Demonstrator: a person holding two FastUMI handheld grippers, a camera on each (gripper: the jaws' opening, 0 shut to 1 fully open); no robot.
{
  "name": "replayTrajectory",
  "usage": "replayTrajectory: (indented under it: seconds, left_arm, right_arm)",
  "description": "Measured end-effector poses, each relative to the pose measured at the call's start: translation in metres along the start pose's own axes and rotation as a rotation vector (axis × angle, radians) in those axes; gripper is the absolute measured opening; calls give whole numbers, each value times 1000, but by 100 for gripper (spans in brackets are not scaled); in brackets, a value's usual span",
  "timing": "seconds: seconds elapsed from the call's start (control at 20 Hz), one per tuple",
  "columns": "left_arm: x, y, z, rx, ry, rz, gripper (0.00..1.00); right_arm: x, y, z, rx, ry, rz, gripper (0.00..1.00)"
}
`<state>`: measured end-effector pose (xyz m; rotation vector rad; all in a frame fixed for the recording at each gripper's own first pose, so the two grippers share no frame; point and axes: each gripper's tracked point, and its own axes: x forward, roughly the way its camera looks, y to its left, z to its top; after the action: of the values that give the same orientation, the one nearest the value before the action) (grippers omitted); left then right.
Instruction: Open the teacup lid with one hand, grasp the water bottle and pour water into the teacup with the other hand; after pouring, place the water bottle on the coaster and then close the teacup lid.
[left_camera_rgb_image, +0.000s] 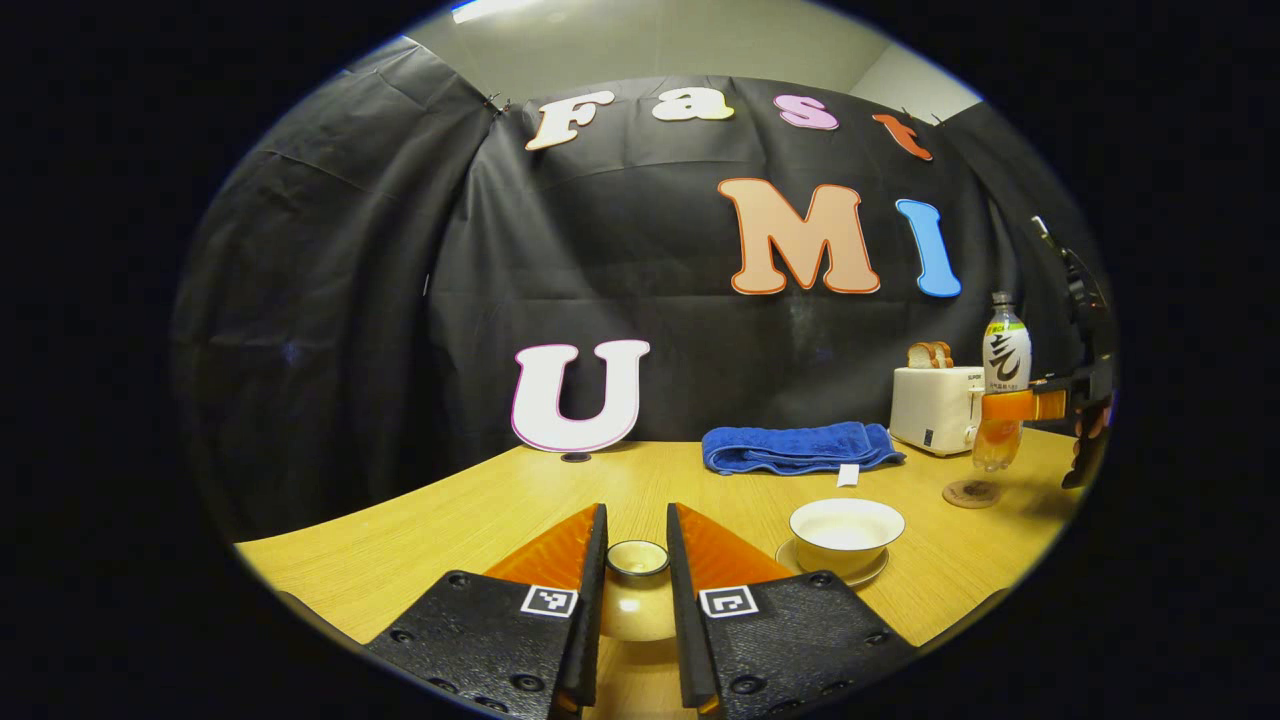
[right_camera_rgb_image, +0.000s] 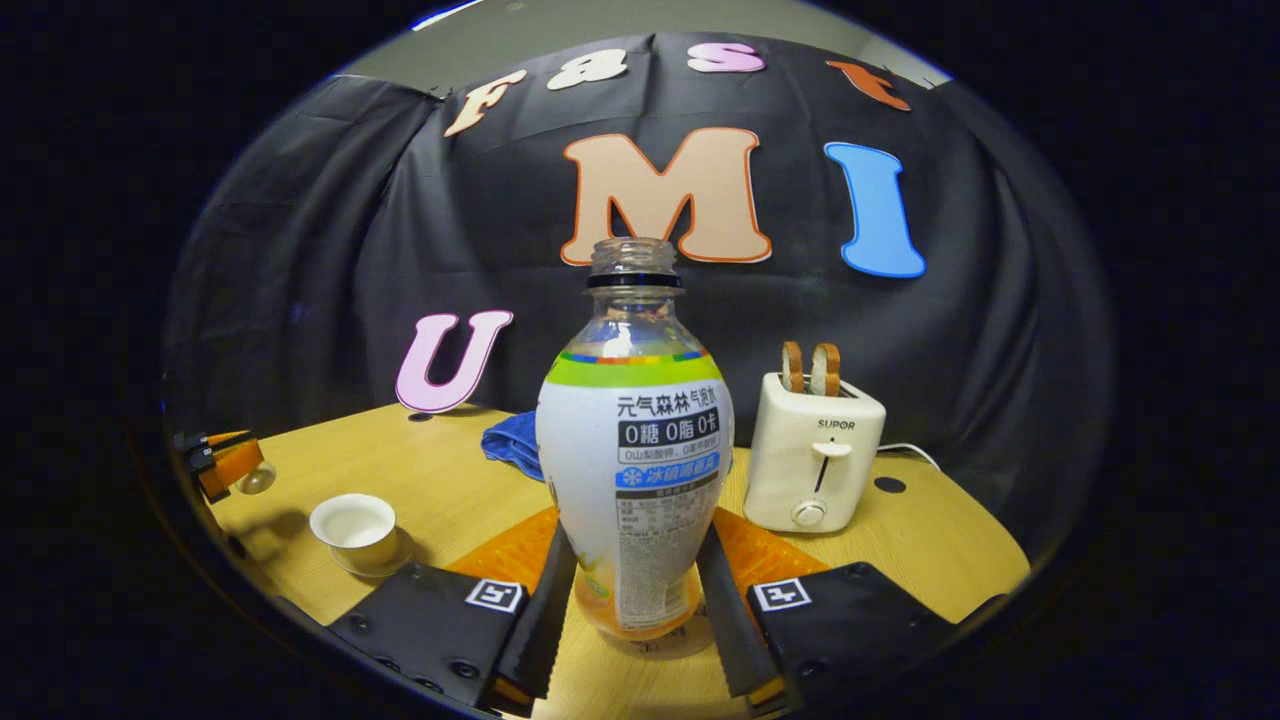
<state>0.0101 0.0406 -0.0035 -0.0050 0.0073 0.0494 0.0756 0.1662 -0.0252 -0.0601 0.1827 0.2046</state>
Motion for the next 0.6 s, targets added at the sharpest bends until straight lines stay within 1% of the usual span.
replayTrajectory:
  seconds: [0.05,0.1,0.25,0.4,0.6]
  left_arm:
    - [0,0,0,0,0,0,30]
    - [1,0,-1,0,-1,0,30]
    - [0,1,0,0,-1,0,30]
    - [1,0,-1,0,-1,0,30]
    - [1,0,-1,0,-1,0,30]
  right_arm:
    - [0,0,-1,14,7,-2,70]
    - [0,-1,-3,22,17,-5,68]
    - [0,1,-1,18,26,-1,69]
    - [4,-2,-6,9,19,2,67]
    - [9,-1,-16,7,34,3,72]
